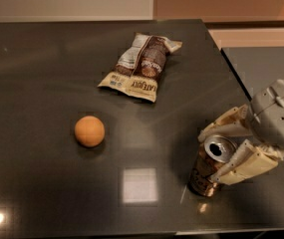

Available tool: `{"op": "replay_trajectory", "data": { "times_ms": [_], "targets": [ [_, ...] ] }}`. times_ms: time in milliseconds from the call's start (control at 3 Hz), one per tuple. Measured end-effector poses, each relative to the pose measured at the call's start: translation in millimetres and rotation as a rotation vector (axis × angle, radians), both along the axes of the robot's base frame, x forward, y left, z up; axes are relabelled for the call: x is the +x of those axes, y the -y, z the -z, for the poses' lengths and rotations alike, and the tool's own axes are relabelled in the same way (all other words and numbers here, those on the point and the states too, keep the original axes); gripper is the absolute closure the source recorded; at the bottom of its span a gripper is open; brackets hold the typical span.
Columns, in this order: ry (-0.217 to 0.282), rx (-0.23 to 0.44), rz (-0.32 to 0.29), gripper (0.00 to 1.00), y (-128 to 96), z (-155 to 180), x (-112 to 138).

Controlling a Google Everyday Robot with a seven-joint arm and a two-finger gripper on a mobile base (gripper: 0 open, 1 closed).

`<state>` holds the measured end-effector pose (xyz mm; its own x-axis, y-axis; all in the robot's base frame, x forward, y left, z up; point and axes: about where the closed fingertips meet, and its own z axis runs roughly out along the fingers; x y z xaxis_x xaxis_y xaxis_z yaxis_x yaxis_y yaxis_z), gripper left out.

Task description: Move orange can near brown chip bag

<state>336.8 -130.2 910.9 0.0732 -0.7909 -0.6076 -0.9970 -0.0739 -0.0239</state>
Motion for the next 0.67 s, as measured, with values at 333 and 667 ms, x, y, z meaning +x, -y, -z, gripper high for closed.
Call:
{"op": "replay_trajectory", "data": {
  "times_ms": [333, 667],
  "targets": [
    [0.023, 0.025, 0.043, 0.88, -4, -22, 21],
    [0.053, 0.043, 0.105, 1.00, -11, -46, 63]
  ]
}}
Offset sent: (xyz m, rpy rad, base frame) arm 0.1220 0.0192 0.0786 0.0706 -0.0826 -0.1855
